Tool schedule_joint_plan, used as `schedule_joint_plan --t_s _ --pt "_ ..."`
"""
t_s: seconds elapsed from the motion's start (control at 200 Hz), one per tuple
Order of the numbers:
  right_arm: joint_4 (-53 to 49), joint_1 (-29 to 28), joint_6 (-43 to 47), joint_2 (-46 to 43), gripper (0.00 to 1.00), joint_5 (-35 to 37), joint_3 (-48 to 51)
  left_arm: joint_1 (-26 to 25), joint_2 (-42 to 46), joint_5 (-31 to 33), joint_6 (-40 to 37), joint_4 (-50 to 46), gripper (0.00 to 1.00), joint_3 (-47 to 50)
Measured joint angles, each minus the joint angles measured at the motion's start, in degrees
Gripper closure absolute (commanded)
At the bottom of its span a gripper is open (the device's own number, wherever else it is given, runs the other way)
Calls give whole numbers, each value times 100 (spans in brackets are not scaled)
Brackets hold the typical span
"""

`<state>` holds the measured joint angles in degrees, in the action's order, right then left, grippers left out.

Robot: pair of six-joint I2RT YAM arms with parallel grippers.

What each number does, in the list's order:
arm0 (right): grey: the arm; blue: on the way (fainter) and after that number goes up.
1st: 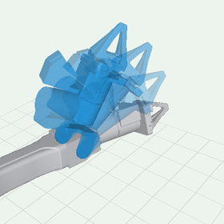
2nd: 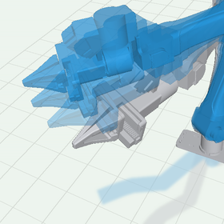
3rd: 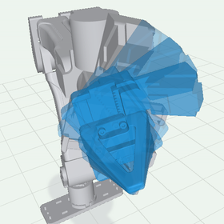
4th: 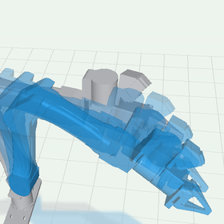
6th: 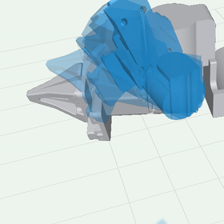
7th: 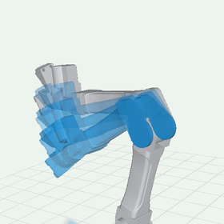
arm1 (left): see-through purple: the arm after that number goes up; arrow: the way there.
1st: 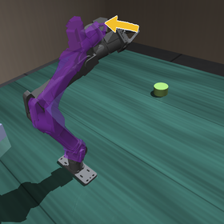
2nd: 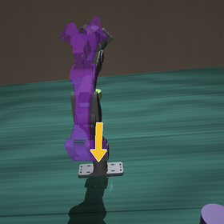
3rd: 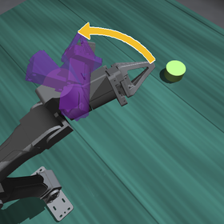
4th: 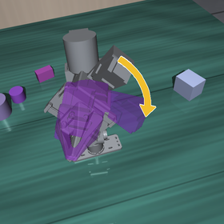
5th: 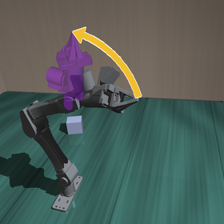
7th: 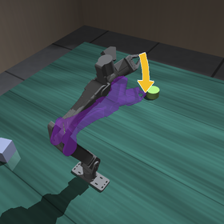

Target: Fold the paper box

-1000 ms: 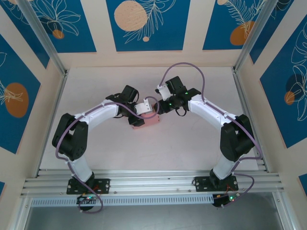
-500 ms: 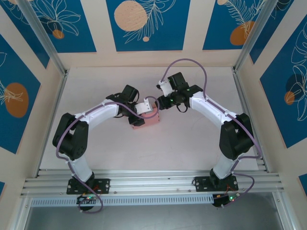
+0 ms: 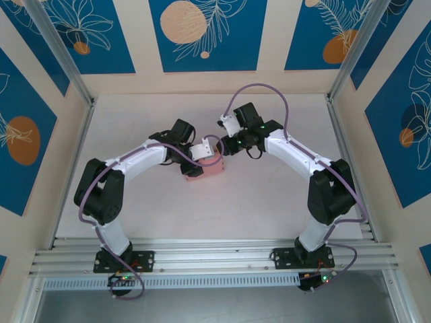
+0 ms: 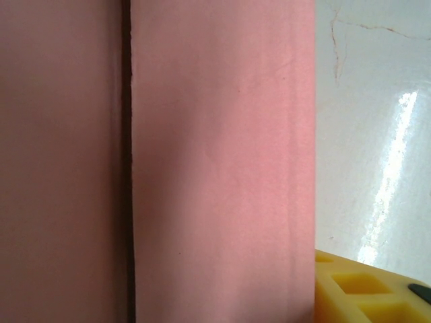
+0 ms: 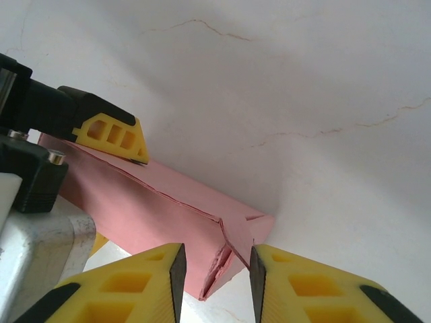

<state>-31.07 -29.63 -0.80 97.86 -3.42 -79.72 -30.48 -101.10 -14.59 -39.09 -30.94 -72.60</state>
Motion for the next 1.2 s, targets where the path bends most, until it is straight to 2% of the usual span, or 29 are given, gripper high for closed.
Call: schedule_joint_plan --t_s 0.465,0.82,0.855,1.08,1.2 --pt "24 2 0 173 64 291 2 0 0 2 -2 2 46 0" --pt "46 2 28 181 66 269 2 0 0 2 0 2 46 0" --pt "44 2 37 181 66 254 4 0 0 2 0 2 46 0" --pt "46 0 42 256 87 157 24 0 0 2 0 4 46 0" --pt "44 -42 -31 256 90 131 24 0 0 4 4 2 46 0"
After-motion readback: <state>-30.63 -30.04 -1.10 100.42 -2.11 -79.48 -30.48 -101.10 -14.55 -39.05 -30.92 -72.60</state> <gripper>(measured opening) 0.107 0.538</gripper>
